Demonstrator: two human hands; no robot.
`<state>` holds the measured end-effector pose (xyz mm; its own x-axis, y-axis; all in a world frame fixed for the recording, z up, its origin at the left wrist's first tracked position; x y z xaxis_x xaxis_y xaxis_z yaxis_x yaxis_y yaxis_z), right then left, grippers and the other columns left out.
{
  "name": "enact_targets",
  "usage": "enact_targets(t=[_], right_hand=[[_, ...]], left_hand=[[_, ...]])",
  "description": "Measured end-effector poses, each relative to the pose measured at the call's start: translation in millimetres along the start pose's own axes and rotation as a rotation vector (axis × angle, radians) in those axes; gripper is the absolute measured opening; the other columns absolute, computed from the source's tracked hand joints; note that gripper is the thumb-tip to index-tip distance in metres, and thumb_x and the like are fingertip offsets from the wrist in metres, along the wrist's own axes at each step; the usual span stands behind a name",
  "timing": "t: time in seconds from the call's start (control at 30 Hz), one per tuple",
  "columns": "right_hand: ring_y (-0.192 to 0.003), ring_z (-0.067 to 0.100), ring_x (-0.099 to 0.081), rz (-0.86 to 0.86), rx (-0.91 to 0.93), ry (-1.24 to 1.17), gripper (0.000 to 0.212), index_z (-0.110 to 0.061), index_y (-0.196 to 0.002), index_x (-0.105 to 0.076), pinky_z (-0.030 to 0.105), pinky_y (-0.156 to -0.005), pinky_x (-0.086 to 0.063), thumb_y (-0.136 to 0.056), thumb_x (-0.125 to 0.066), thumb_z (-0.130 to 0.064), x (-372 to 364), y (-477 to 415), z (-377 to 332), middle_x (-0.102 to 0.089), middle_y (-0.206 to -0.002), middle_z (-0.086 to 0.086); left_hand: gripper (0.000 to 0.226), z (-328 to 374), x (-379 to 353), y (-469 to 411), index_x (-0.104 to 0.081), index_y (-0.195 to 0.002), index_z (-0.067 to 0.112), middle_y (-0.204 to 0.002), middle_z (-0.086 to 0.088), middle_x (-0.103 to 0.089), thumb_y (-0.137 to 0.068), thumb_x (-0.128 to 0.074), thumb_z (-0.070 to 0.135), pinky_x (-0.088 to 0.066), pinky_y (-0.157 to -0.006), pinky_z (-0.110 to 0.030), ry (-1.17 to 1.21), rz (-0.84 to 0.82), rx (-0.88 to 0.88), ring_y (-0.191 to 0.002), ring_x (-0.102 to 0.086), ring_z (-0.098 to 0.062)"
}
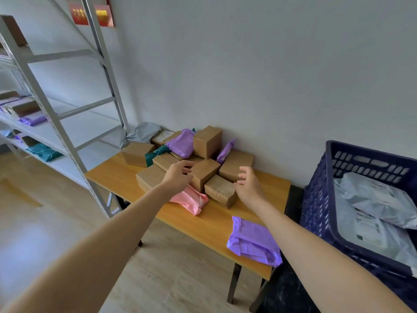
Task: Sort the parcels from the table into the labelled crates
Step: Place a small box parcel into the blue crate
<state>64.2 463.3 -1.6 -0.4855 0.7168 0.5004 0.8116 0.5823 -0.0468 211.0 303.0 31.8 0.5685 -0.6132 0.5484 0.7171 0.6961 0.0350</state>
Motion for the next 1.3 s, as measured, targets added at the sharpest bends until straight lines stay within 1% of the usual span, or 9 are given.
enact_targets(t=[0.33,0.47,0.57,0.67,0.8,0.87,1.0,1.17,1.3], right_hand=[[-0.102,0.015,-0.056,-0.022,-0.038,-0.096,0.050,-0.017,-0.135,-0.041,0.031,-0.089,-0.049,-0.090,-0.058,-0.003,-58,-137,6,-0.053,-0.125,0.005],[-0.102,0.018,-0.059,-0.037,-0.064,-0.101,0.052,-0.021,-0.135,-0.041,0.031,-0.085,-0.051,-0.088,-0.060,-0.008,-77,-186,13,-0.055,-0.119,0.002],[-0.102,0.021,-0.059,-0.038,-0.103,-0.092,0.052,-0.021,-0.133,-0.043,0.036,-0.090,-0.050,-0.085,-0.059,-0.007,-90,-215,23,-0.056,-0.119,0.004],[-0.099,0.021,-0.058,-0.054,-0.149,-0.076,0.052,-0.020,-0.132,-0.045,0.033,-0.087,-0.048,-0.084,-0.060,-0.007,-102,-235,33,-0.057,-0.119,0.006],[-0.105,0.020,-0.055,-0.040,-0.178,-0.081,0.052,-0.017,-0.133,-0.045,0.033,-0.094,-0.046,-0.085,-0.060,-0.006,-115,-259,35,-0.056,-0.125,0.007],[-0.105,0.016,-0.053,-0.045,-0.188,-0.093,0.052,-0.018,-0.135,-0.043,0.033,-0.095,-0.046,-0.087,-0.061,-0.008,-121,-268,31,-0.054,-0.127,0.004],[-0.105,0.016,-0.055,-0.009,-0.213,-0.121,0.051,-0.018,-0.137,-0.042,0.040,-0.097,-0.049,-0.090,-0.061,-0.011,-133,-291,22,-0.051,-0.130,0.004],[-0.107,0.013,-0.053,0.041,-0.269,-0.122,0.051,-0.018,-0.140,-0.040,0.031,-0.096,-0.046,-0.093,-0.060,-0.017,-151,-316,15,-0.049,-0.134,0.005],[-0.122,0.019,-0.051,0.067,-0.317,-0.101,0.054,-0.016,-0.143,-0.037,0.037,-0.105,-0.043,-0.094,-0.059,-0.020,-166,-338,11,-0.050,-0.137,0.005]], left_hand=[[0.043,-25,12,-132,-0.053,-0.131,0.014,-0.122,-0.012,-0.062,-0.090,-0.057,0.003,-0.049,-0.098,-0.042,0.032,0.003,0.087,-0.110,-0.059,-0.027],[0.040,-28,11,-184,-0.053,-0.131,0.015,-0.116,-0.008,-0.061,-0.093,-0.054,0.006,-0.052,-0.091,-0.038,0.008,-0.012,0.095,-0.098,-0.060,-0.023],[0.040,-34,6,-215,-0.053,-0.131,0.015,-0.113,-0.008,-0.060,-0.093,-0.053,0.005,-0.052,-0.085,-0.035,0.020,-0.026,0.113,-0.093,-0.059,-0.020],[0.040,-41,2,-242,-0.053,-0.131,0.015,-0.105,-0.005,-0.061,-0.092,-0.051,0.003,-0.053,-0.085,-0.039,0.049,-0.041,0.140,-0.090,-0.059,-0.022],[0.039,-49,4,-281,-0.053,-0.131,0.018,-0.097,0.001,-0.059,-0.093,-0.049,0.007,-0.053,-0.076,-0.034,0.042,-0.068,0.151,-0.081,-0.059,-0.019],[0.038,-52,5,-298,-0.054,-0.129,0.020,-0.103,-0.001,-0.060,-0.094,-0.049,0.008,-0.055,-0.077,-0.034,0.032,-0.077,0.150,-0.084,-0.061,-0.021],[0.036,-61,7,-337,-0.053,-0.131,0.021,-0.109,-0.010,-0.062,-0.097,-0.044,0.011,-0.052,-0.093,-0.045,-0.009,-0.118,0.123,-0.104,-0.060,-0.028],[0.040,-73,7,-383,-0.049,-0.137,0.018,-0.113,-0.011,-0.059,-0.098,-0.039,0.011,-0.050,-0.094,-0.046,-0.018,-0.242,0.076,-0.103,-0.058,-0.026],[0.043,-84,5,-417,-0.045,-0.140,0.019,-0.123,-0.009,-0.056,-0.099,-0.037,0.010,-0.050,-0.096,-0.044,0.017,-0.356,0.087,-0.104,-0.055,-0.022]])
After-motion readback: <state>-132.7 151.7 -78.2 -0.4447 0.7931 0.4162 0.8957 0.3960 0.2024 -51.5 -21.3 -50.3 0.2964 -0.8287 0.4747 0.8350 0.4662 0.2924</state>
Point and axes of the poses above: each hand's wrist, its own y-axis away from the middle knuckle, its own x-axis out of the back of the hand, z = x × y, the point moved 1 cm from there along -y, towards the middle knuckle
